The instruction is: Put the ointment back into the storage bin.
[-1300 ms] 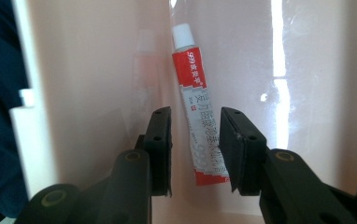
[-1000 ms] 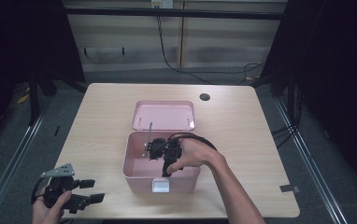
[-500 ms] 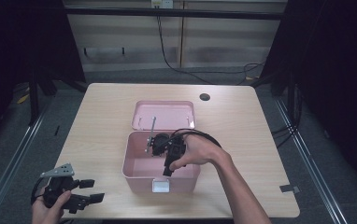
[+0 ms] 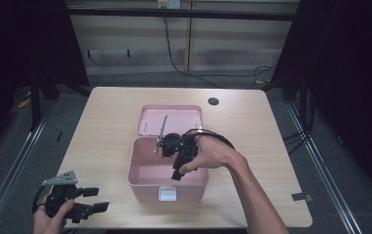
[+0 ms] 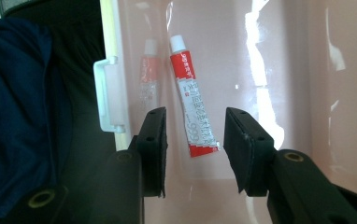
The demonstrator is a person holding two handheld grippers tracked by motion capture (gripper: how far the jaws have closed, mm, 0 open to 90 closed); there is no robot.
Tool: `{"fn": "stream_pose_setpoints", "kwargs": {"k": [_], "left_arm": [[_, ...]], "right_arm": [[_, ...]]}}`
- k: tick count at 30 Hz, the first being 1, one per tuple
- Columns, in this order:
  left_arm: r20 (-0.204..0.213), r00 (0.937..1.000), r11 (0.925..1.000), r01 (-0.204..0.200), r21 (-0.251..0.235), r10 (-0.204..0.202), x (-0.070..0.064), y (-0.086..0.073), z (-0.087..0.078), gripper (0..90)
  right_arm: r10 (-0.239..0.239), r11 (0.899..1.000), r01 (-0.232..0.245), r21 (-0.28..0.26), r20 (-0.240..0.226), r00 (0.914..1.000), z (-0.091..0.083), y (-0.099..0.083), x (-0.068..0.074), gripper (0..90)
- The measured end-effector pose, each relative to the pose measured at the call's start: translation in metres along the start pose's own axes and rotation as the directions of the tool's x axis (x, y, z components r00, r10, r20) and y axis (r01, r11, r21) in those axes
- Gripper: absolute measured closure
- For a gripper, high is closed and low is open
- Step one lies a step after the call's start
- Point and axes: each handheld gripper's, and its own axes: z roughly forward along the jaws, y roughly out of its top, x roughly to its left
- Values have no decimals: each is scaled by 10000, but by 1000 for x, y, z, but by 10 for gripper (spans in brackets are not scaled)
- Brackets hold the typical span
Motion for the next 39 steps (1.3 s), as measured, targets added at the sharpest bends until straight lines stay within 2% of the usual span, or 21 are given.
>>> {"fn": "stream_pose_setpoints", "kwargs": {"k": [4,6,8,13,18,28,36,39], "left_arm": [[-17,10000,10000,-38,-3,38,0,0,0,215],[-10,10000,10000,-4,5,4,0,0,0,215],[-16,10000,10000,-8,-8,8,0,0,0,215],[18,10000,10000,-27,-43,27,0,0,-1,215],[-15,10000,10000,-13,-36,13,0,0,-1,215],[-57,10000,10000,64,-4,-64,1,-1,0,215],[-56,10000,10000,61,26,-61,1,-1,0,215],[-66,9999,10000,82,-3,-82,1,-1,0,215]], "right_arm": [[-106,9999,105,44,72,9999,-3,2,1,594],[-183,9997,184,-127,100,9998,-7,3,1,593],[-140,9999,141,-55,165,9998,-9,2,2,591],[-70,9996,81,-280,374,9993,-20,0,4,581],[-67,9994,82,-346,413,9991,-28,-4,7,536],[554,9973,-517,-522,722,9958,-43,-21,4,461],[847,9948,-792,-643,884,9925,-51,-42,5,437],[825,9945,-754,-733,996,9916,-56,-50,7,427]]}}
